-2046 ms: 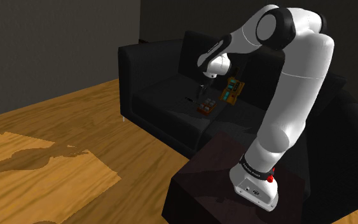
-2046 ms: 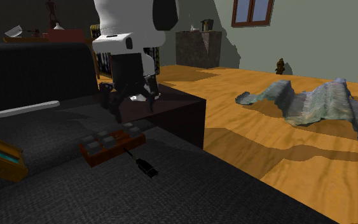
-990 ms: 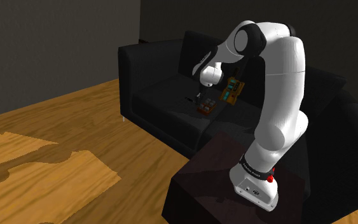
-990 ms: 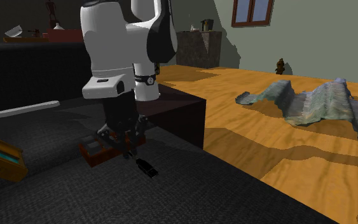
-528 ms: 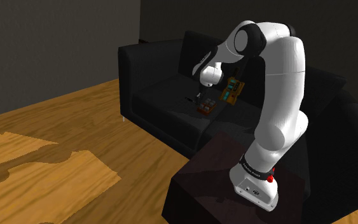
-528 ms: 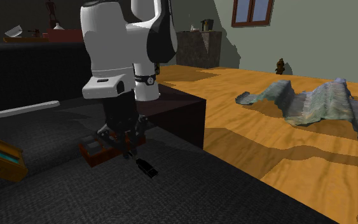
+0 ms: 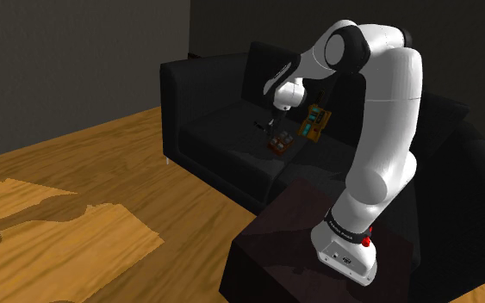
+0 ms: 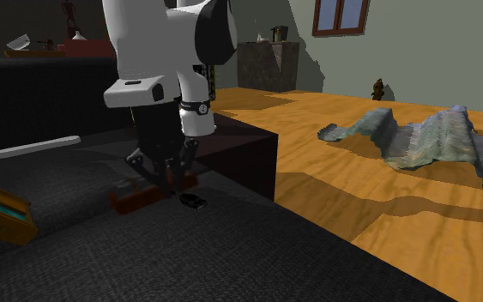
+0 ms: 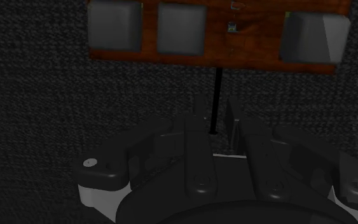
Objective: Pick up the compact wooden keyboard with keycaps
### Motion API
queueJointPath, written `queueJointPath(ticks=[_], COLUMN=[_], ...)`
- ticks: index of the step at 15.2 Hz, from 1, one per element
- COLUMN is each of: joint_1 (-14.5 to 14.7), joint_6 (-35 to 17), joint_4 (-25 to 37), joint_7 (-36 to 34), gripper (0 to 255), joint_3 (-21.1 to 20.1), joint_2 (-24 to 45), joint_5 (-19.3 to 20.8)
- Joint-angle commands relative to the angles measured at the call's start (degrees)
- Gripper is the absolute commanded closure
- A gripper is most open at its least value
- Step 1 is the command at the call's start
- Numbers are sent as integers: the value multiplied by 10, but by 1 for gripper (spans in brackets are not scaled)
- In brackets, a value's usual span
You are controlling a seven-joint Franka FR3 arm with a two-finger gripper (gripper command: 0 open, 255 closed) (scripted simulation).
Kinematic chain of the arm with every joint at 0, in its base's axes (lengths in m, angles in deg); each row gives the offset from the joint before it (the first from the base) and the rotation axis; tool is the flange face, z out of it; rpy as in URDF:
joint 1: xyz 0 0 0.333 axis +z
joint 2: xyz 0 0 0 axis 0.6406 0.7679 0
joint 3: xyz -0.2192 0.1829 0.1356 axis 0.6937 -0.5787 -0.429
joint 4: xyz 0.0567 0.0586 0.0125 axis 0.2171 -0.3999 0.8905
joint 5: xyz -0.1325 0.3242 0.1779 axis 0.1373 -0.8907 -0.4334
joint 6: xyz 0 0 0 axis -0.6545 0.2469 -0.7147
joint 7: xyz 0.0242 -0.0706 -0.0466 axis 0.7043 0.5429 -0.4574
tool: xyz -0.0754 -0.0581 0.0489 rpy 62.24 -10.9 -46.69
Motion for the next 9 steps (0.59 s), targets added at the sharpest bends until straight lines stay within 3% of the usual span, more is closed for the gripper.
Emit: queueJointPath(ticks=[1, 9], joint_1=[5, 16], joint_6=[11, 46], joint_4=[-1, 2], joint_7=[-8, -29], gripper=[255, 255], joint_3=[6, 21], joint_2=[-13, -49], joint_5=[10, 37])
